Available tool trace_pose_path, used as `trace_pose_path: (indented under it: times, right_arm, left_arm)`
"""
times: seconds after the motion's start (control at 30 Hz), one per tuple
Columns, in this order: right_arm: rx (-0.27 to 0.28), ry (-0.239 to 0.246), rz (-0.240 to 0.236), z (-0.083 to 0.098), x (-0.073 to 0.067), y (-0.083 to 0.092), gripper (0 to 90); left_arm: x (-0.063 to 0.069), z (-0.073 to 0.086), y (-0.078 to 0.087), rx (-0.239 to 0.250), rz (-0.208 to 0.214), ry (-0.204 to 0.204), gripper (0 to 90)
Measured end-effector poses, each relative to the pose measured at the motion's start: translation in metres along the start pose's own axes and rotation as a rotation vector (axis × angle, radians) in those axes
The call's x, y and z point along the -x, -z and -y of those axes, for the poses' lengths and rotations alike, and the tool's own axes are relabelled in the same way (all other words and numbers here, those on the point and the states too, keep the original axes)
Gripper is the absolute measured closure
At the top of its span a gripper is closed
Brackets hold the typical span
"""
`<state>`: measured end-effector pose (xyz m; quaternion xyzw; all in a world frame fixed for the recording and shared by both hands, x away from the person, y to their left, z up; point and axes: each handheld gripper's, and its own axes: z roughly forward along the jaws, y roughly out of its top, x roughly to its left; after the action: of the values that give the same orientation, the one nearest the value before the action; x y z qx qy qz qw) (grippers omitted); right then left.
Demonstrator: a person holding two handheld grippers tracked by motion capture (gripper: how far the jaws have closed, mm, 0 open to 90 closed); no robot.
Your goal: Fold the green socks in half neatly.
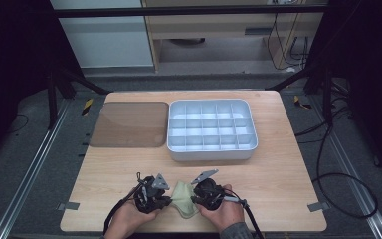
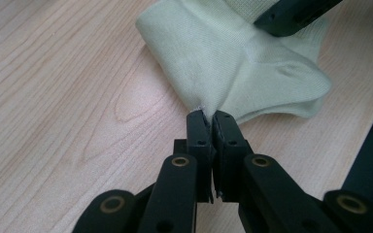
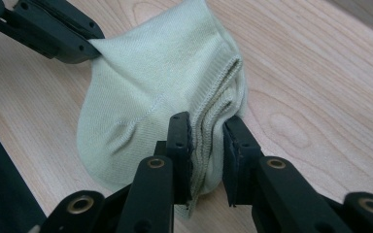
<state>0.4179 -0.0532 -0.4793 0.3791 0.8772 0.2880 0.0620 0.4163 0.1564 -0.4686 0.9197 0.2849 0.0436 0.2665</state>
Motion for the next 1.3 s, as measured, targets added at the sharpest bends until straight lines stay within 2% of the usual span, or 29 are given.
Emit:
trace_pose_path:
  times: [0.27, 0.67, 0.7, 1.03, 1.13, 1.3]
  right_arm:
    - [0.005, -0.003, 0.013, 0.0, -0.004, -0.001, 75.7]
    - [0.015, -0.023, 0.018, 0.001, -0.005, -0.001, 75.6]
    - [0.02, -0.026, 0.017, 0.001, -0.005, -0.002, 75.6]
    - [0.034, -0.037, 0.012, -0.002, -0.009, -0.005, 75.2]
    - [0.043, -0.035, 0.007, -0.002, -0.009, -0.005, 73.9]
    - [0.057, -0.033, 0.008, -0.002, -0.007, -0.004, 67.9]
  left_arm:
    - [0.004, -0.004, 0.006, 0.001, 0.001, -0.025, 86.7]
    - [0.011, -0.014, 0.014, 0.028, 0.017, -0.058, 86.8]
    - [0.012, -0.016, 0.015, 0.046, 0.03, -0.06, 86.8]
    - [0.019, -0.022, 0.014, 0.068, 0.076, -0.081, 86.8]
    - [0.02, -0.023, 0.013, 0.065, 0.076, -0.096, 86.9]
    - [0.018, -0.022, 0.016, 0.062, 0.067, -0.091, 86.8]
